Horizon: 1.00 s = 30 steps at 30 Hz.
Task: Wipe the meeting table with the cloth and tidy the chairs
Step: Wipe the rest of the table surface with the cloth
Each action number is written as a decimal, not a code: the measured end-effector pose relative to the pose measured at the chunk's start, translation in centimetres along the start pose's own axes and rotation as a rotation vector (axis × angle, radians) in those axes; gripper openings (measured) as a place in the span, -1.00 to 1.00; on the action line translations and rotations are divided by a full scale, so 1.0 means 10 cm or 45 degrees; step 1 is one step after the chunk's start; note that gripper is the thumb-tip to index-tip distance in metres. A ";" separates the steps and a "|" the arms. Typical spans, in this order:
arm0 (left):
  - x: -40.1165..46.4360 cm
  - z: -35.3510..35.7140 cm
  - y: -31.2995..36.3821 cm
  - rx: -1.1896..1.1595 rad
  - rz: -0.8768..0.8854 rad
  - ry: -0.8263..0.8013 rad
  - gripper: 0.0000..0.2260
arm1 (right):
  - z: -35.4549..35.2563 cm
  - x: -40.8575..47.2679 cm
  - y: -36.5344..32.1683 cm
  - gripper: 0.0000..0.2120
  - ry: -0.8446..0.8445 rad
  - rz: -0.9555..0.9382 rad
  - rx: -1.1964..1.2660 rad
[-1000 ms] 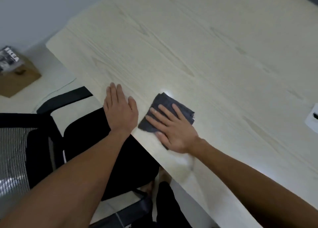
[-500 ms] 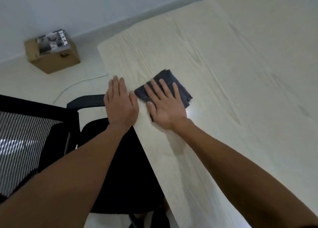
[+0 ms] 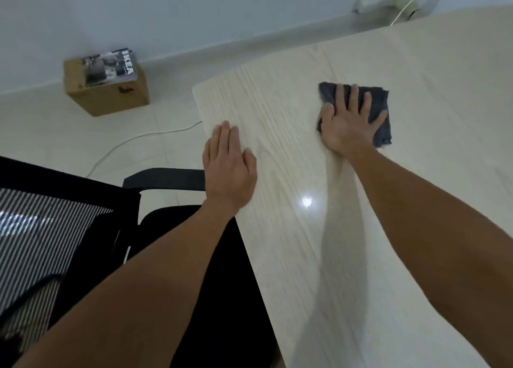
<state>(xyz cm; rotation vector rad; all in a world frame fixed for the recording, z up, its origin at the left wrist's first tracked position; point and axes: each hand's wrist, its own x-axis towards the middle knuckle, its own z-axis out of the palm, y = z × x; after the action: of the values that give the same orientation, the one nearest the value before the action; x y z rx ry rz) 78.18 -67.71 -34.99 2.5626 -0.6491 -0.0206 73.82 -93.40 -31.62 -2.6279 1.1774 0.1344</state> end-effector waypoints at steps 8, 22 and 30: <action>0.04 0.04 -0.02 -0.189 0.014 0.120 -0.48 | 0.25 0.42 -1.41 -0.39 -0.062 -0.320 -0.030; -0.90 -0.49 -0.22 -0.345 -0.134 0.053 -0.54 | 0.54 -1.65 -0.80 -0.46 -0.205 -1.079 -0.240; -2.13 -0.65 0.32 -0.249 0.291 -0.404 -0.55 | 0.73 -3.73 0.51 -0.44 -0.158 -0.752 -0.159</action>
<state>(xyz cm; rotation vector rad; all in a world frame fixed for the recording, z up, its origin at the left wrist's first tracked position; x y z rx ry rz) 58.68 -57.58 -29.95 2.3017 -1.0028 -0.4004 45.25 -67.80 -32.59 -2.8995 0.3315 0.2555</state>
